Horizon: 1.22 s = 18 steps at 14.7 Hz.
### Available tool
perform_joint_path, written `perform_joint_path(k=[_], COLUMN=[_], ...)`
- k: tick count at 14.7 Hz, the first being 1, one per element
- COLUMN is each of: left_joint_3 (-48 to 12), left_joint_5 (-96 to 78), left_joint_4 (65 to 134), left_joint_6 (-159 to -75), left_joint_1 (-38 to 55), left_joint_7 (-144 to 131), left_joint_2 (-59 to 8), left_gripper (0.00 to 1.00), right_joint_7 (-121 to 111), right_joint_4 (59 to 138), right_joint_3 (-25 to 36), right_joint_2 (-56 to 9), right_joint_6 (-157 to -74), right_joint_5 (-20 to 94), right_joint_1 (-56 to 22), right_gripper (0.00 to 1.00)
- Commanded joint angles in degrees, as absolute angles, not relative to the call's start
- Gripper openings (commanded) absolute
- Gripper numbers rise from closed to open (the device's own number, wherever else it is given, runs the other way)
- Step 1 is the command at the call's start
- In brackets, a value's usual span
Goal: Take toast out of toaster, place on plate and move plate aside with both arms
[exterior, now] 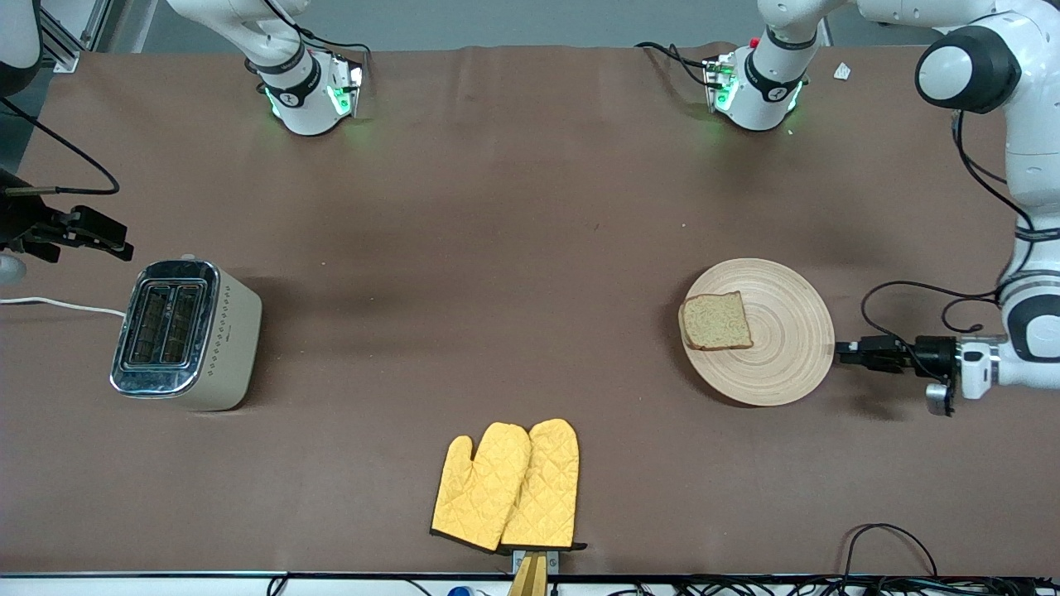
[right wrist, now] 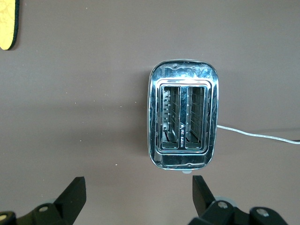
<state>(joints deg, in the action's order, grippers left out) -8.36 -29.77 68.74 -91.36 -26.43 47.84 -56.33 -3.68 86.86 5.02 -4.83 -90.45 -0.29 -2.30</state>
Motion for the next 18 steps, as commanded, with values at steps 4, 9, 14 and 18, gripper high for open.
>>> perform_joint_path(k=[4, 9, 14, 18], left_joint_3=[-6.5, -7.0, -9.8, -9.8], left_joint_5=[-9.4, -1.7, -1.4, -1.2], left_joint_4=[63.2, 63.6, 77.6, 100.1], left_joint_6=[-90.4, -84.0, -85.4, -101.2], left_joint_1=[-8.1, 0.6, 0.2, -0.9], left_joint_7=[30.4, 1.4, -7.9, -1.9], left_joint_2=[-37.8, -23.2, -5.7, 8.1], left_gripper=[1.0, 1.0, 1.0, 1.0], right_joint_7=[-2.9, -2.9, -2.8, -2.7], right_joint_4=[86.7, 86.6, 86.5, 86.4], right_joint_3=[4.8, 4.8, 4.7, 4.6], right_joint_2=[-4.7, -4.7, -4.7, -4.7], right_joint_6=[-89.8, -89.7, -89.4, -89.6], right_joint_5=[-0.4, -0.4, -0.4, -0.2], right_joint_1=[-2.2, -2.2, -2.3, -2.6], right_gripper=[1.0, 1.0, 1.0, 1.0])
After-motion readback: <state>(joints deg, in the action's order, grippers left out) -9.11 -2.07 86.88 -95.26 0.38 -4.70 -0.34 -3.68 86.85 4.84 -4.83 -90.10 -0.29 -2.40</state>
